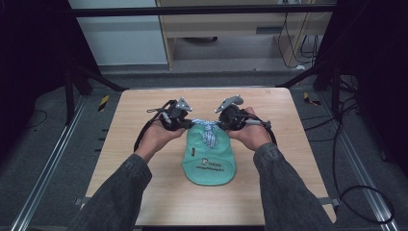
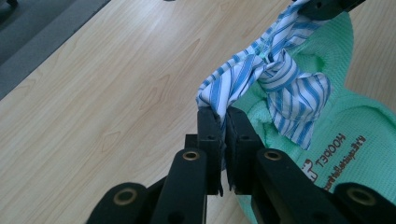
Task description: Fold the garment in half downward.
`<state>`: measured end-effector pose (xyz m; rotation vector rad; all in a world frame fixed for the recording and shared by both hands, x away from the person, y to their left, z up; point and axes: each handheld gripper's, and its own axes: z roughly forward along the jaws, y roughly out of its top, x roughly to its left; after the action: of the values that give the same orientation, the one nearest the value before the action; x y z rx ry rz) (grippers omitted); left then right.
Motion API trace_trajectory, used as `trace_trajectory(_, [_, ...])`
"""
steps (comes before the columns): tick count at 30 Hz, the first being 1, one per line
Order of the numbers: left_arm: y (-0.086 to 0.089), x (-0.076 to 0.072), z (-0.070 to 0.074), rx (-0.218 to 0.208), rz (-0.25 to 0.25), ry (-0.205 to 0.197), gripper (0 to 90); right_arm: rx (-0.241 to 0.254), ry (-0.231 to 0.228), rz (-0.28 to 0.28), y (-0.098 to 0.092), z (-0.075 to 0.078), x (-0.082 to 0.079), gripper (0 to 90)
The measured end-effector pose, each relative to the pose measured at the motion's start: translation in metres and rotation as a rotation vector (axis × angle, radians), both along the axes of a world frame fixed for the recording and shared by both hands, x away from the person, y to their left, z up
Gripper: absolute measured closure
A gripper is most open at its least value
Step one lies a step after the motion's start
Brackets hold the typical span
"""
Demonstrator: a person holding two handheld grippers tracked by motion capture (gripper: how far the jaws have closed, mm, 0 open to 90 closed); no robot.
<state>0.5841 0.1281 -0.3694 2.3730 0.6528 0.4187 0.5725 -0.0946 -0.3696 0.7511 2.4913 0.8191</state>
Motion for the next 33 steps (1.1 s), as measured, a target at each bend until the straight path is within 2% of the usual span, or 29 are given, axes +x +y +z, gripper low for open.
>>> trace_trajectory(6, [-0.003, 0.003, 0.003, -0.004, 0.004, -0.005, 85.3, 0.007, -0.011, -0.009, -0.002, 0.003, 0.000, 82.6])
trace_trajectory(13, [-0.007, -0.003, 0.000, 0.004, -0.003, -0.026, 85.0, 0.006, -0.022, -0.012, -0.006, 0.000, -0.002, 82.4])
trace_trajectory(14, [-0.008, -0.004, -0.001, 0.015, -0.009, -0.033, 85.0, 0.006, -0.018, -0.010, -0.007, -0.001, -0.003, 82.4])
trace_trajectory(23, [-0.018, -0.009, -0.009, 0.041, -0.026, -0.043, 84.8, 0.008, -0.015, -0.014, -0.013, -0.015, -0.009, 82.2])
trace_trajectory(33, [-0.018, -0.018, -0.020, 0.041, -0.035, -0.037, 84.7, 0.009, -0.016, -0.007, -0.015, -0.024, -0.014, 82.0])
